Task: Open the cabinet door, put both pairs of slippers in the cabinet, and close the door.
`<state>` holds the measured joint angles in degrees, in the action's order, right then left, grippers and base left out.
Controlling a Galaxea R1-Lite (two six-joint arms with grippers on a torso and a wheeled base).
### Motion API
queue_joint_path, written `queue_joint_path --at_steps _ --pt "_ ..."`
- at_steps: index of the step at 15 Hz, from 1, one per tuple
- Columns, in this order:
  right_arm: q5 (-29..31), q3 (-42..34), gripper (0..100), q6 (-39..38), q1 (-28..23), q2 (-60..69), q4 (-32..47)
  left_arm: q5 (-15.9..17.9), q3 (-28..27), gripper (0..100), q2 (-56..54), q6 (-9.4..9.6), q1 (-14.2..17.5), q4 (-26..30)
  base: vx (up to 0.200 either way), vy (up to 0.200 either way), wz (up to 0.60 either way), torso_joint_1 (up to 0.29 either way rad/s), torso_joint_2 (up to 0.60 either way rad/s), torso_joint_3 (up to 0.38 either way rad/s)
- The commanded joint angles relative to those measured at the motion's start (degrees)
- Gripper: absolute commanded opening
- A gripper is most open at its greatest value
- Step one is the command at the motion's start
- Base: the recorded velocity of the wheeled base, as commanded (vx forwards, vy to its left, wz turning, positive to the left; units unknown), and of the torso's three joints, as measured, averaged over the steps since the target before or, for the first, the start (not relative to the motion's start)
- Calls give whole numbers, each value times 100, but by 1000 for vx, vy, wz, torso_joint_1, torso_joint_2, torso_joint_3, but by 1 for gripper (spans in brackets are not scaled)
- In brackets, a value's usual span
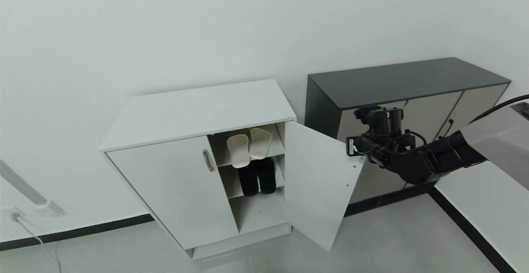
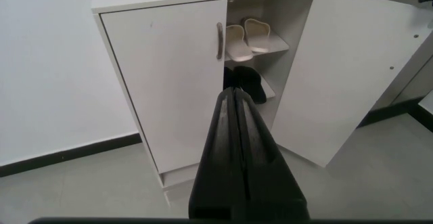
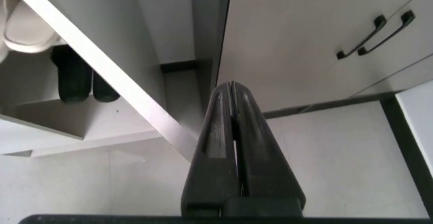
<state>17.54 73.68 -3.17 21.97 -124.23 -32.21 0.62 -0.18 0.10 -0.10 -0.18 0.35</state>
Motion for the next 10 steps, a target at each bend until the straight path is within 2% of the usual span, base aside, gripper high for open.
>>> queue_joint_path --at_steps 1,6,10 --pt "4 -12 0 1 9 -13 4 -1 1 0 -1 1 1 0 0 0 0 0 0 0" --pt "21 -161 0 1 115 92 4 -1 1 0 -1 1 1 0 0 0 0 0 0 0" --pt "48 -618 0 -8 537 418 -66 -1 1 0 -1 1 1 0 0 0 0 0 0 0"
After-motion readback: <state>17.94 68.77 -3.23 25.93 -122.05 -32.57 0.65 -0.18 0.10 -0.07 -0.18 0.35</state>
